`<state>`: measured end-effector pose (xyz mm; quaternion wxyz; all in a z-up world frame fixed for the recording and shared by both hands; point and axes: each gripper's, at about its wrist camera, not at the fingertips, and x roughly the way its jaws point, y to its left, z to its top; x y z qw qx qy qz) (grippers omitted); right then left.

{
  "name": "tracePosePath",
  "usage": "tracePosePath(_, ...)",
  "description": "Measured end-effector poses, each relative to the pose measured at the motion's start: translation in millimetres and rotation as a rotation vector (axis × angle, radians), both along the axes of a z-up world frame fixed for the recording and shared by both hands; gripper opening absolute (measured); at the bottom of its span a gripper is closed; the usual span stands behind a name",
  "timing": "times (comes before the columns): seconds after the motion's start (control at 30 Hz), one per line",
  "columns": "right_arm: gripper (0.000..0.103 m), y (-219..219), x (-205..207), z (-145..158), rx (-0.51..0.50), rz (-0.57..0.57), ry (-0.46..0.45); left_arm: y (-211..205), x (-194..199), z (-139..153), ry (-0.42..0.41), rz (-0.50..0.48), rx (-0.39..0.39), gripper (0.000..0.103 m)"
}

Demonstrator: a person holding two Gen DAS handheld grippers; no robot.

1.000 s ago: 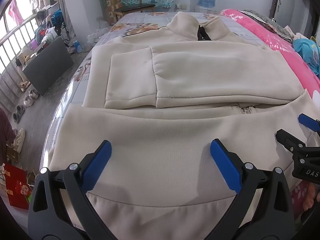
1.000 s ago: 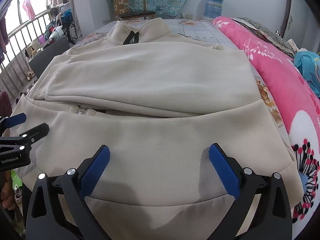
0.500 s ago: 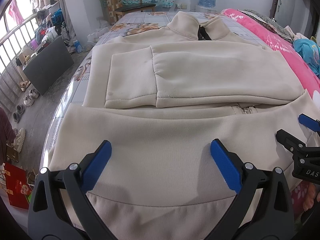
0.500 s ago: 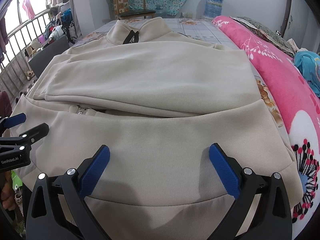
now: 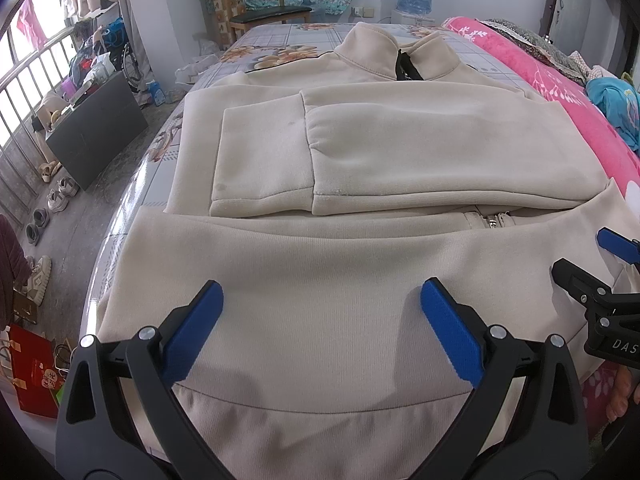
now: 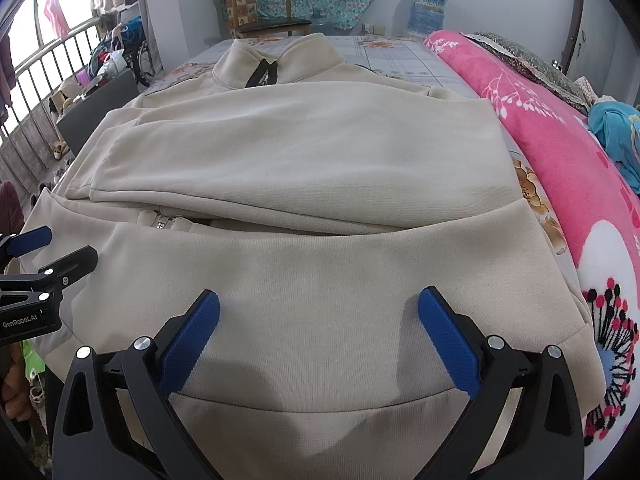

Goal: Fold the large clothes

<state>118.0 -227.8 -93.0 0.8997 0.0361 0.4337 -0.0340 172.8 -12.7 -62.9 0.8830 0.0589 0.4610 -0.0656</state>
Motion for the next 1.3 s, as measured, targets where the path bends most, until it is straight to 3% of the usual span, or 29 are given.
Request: tracePosePath(1.3, 0.097, 0.0, -0.1, 0.5, -0.001, 0.0, 0.001, 0.5, -0.4, -0.8, -0.004, -0.015, -0.001, 0.096)
